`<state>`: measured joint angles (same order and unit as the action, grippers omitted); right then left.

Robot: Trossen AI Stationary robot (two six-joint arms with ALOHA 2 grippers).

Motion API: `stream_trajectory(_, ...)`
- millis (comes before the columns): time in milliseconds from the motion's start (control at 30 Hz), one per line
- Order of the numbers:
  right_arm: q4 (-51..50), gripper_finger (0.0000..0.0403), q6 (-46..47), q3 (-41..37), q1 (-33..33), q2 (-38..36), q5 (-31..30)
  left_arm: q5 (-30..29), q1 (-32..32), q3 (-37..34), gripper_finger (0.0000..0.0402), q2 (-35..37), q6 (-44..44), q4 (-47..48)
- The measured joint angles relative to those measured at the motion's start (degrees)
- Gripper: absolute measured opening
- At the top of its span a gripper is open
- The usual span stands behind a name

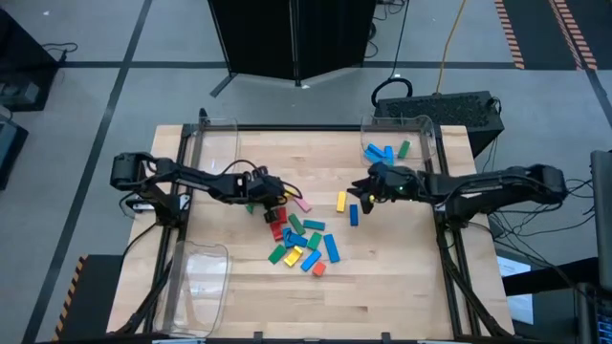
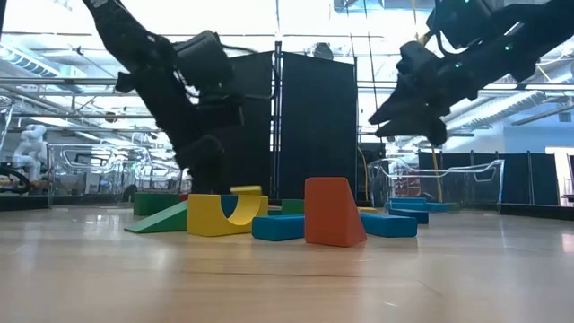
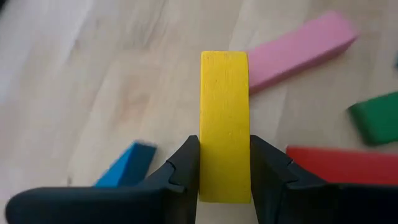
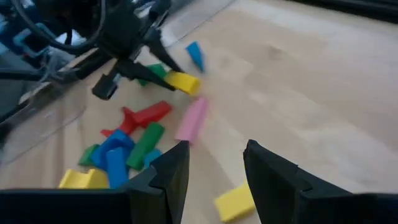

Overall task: Sort blocks by size
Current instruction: Put the yellow rectangular block into the top right transparent bin

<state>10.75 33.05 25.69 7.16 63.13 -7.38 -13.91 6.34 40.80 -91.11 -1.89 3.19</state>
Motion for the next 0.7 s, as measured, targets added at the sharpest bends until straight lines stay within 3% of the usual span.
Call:
stream_trajectory(333,14.0,0.0146,2.8,0.0,-3.3,11.5,1.8,-2.4,-5.0,4.7,0.0094,0.1,9.9,-1.5)
stream_trajectory(700,25.5,0.0146,5.6,0.0,-3.5,20.0,4.8,-2.7,-6.5,6.6,0.0094,0.1,16.3,-5.2)
